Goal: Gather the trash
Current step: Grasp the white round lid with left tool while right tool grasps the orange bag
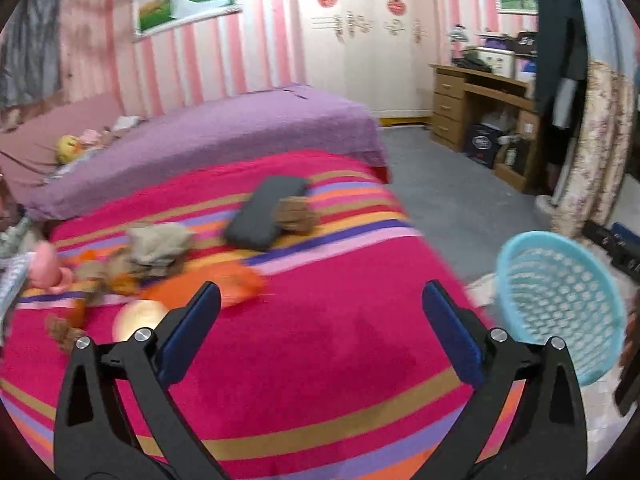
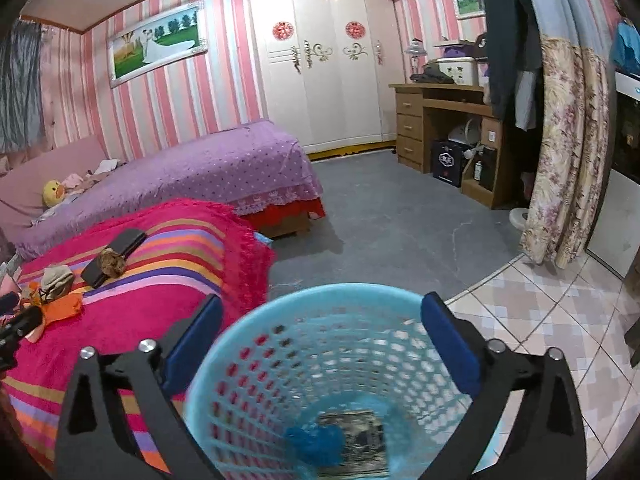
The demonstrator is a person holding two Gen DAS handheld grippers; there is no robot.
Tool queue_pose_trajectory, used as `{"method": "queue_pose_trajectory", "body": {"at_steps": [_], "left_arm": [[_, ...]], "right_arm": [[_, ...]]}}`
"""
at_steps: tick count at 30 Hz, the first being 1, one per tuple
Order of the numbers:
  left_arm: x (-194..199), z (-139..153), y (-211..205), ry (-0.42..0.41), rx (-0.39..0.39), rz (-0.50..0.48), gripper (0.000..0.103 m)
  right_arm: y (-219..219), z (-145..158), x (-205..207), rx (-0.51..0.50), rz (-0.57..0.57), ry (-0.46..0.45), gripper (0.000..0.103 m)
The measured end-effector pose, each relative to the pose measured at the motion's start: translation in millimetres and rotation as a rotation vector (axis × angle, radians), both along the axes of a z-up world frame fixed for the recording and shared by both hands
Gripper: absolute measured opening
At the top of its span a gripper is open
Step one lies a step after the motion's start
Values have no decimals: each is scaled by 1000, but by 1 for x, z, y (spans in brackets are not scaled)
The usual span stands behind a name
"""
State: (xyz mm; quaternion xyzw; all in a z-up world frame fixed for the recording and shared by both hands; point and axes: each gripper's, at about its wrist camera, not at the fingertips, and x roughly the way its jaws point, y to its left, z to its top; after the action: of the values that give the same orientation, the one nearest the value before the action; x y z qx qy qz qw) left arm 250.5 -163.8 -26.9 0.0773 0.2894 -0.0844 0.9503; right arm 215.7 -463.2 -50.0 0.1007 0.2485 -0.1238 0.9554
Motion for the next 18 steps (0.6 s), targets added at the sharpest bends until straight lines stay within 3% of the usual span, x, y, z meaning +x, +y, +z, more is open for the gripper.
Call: {"method": "queue_pose_trajectory", "body": {"at_steps": [10, 16, 18], "left_arm": [[28, -24, 106, 19, 11, 158, 97], [54, -55, 136, 118, 9, 197, 97], [61, -60, 147, 170, -36, 200, 97]], "right_arm": [[69, -1, 36, -29, 63, 32, 98], [103, -5, 58, -58, 102, 66, 98], [115, -6, 64, -59, 116, 70, 98]]}}
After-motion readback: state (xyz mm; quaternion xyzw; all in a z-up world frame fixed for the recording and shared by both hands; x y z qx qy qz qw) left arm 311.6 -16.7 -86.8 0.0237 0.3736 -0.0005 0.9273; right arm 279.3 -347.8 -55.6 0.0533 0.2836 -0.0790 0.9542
